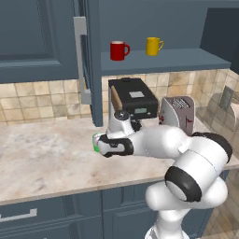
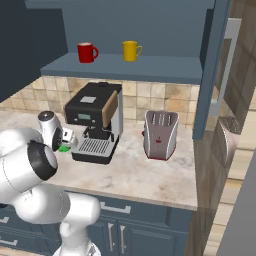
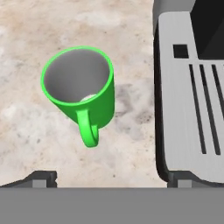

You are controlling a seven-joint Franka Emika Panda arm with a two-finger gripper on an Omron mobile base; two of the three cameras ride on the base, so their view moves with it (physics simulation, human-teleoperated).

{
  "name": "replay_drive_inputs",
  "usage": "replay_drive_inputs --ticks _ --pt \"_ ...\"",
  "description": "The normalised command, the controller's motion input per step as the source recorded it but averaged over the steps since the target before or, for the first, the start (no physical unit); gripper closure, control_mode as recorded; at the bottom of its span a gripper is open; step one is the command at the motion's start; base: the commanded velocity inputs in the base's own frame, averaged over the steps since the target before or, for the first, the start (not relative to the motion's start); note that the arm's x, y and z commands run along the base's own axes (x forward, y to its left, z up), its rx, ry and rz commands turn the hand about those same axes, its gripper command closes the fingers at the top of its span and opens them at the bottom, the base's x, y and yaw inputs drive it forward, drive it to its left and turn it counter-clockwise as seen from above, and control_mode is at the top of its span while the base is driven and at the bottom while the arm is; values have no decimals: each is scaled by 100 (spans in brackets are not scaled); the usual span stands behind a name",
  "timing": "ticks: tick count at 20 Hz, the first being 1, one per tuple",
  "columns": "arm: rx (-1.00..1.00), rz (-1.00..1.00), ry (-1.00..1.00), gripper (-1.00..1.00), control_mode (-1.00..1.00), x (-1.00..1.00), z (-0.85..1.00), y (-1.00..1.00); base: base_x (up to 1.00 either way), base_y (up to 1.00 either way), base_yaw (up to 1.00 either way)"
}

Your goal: Pick the mug on the counter and place it in the cabinet with the handle facing the right, like the mugs already inside.

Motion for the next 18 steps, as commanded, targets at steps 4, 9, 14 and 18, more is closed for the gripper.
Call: replay_drive_inputs --ticks 4,9,14,18 --pt "0 0 0 -100 -100 19 -18 15 0 0 0" --pt "0 0 0 -100 -100 18 -15 13 0 0 0" --pt "0 0 0 -100 -100 17 -12 9 0 0 0" --pt "0 0 0 -100 -100 17 -11 10 0 0 0"
